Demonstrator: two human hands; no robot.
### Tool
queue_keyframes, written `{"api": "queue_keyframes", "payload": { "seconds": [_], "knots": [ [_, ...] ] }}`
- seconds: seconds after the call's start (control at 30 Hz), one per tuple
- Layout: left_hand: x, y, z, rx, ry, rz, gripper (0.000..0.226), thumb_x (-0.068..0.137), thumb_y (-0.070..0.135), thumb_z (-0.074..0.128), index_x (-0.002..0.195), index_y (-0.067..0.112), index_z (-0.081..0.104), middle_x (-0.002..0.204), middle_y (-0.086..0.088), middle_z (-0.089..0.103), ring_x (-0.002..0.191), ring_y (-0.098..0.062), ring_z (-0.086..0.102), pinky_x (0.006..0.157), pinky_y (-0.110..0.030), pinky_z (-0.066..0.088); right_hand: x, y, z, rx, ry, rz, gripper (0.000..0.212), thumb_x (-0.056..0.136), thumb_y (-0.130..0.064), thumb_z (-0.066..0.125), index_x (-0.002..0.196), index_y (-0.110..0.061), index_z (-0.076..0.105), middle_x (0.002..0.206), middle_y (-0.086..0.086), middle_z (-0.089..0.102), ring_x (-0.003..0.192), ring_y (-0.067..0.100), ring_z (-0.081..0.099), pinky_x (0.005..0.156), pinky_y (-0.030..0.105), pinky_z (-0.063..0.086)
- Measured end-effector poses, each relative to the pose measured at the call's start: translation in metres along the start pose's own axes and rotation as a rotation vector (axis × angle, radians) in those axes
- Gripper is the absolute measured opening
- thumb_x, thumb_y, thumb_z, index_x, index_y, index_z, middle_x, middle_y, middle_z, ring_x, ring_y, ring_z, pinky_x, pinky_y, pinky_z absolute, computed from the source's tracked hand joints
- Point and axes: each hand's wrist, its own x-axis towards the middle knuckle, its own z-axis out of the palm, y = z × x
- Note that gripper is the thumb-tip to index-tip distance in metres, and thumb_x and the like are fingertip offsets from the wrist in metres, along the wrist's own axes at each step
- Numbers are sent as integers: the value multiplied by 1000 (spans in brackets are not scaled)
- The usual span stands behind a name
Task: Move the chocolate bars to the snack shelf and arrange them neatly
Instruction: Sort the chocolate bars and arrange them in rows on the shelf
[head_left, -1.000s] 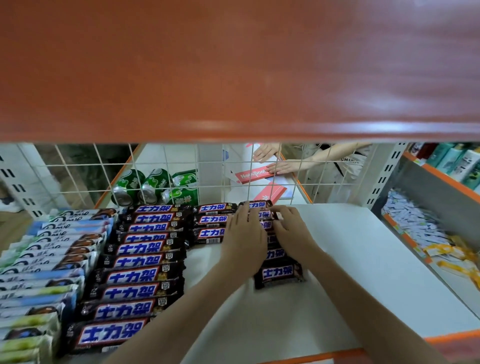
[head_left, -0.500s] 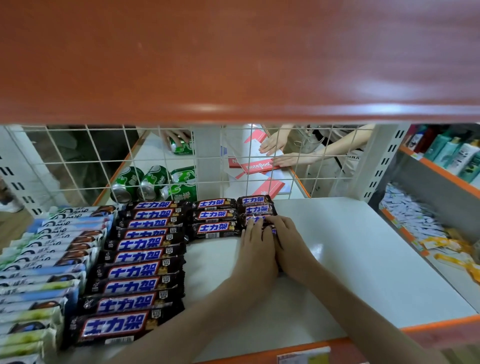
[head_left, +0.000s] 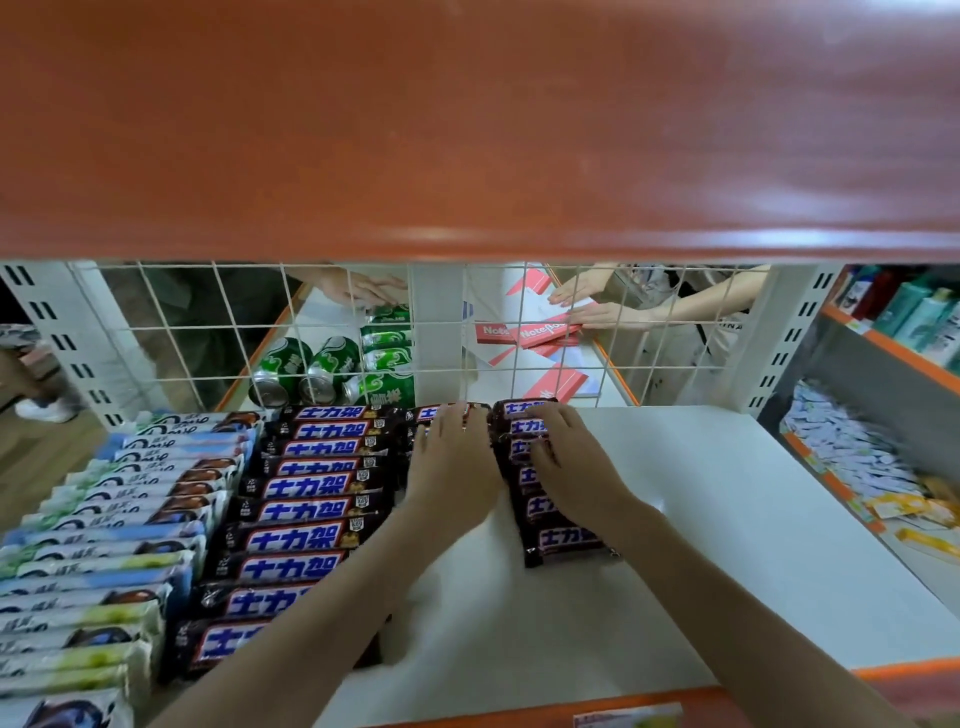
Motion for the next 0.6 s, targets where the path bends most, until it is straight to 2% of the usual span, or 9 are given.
{"api": "queue_keyframes", "payload": {
  "seconds": [0.1,0.2,0.33,0.53,0.6],
  "knots": [
    [0,-9,4,76,-82,-94,51,93,19,36,142,16,22,152,-6,18,143,-24,5,116,-49,7,3,-14,14,-78,-62,-65,40,94,-11,42,134,-10,43,138,4,40,124,20,40,102,30,35],
    [-1,-11,10,49,-119,-109,46,96,19,32,141,19,24,153,-4,19,143,-22,8,116,-50,8,5,-23,30,-136,-137,-59,45,95,-12,44,140,-13,37,146,4,33,131,23,33,111,34,28],
    [-3,-12,15,9,-92,-114,44,97,18,30,140,19,26,153,-4,20,143,-21,9,116,-48,9,2,-21,39,-227,-118,-56,51,92,-10,47,141,-16,34,146,4,33,129,23,32,111,33,25],
    [-3,-12,14,-36,-111,-135,44,97,16,31,141,18,27,152,-5,20,143,-22,9,116,-48,7,3,-23,38,-259,-143,-71,46,93,-12,45,139,-16,37,142,3,39,127,21,31,110,33,19],
    [-1,-13,9,-63,-121,-125,44,96,16,32,140,16,27,150,-7,23,141,-24,15,116,-46,11,4,-24,36,-296,-165,-81,45,94,-15,46,138,-16,37,141,3,39,128,20,31,110,33,17]
  ]
}}
